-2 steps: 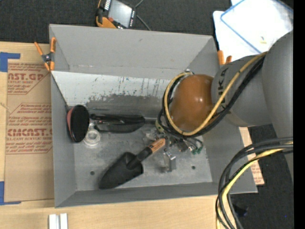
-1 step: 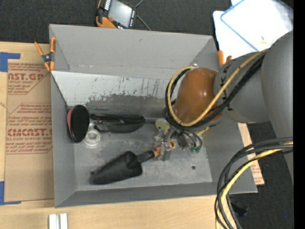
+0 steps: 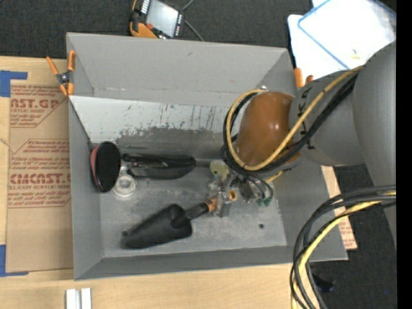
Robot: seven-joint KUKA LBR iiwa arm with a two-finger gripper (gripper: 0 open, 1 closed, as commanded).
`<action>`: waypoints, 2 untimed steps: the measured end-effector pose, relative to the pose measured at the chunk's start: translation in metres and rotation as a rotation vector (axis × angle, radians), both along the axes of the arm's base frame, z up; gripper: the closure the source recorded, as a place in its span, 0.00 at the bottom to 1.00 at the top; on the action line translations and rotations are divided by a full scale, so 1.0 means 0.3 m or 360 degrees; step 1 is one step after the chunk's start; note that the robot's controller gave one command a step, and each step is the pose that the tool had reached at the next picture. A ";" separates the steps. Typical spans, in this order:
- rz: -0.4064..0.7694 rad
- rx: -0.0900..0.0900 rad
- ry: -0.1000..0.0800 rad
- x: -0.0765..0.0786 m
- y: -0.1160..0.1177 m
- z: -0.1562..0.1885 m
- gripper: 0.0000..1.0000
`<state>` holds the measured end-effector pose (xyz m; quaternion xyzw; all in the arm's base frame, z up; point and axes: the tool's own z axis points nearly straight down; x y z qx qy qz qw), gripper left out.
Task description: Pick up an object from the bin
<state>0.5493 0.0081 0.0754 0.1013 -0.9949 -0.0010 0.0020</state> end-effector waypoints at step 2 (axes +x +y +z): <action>0.0001 0.0000 0.0010 -0.007 0.003 0.154 1.00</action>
Offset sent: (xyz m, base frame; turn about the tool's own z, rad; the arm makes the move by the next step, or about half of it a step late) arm -0.0010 0.0003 0.0734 -0.0003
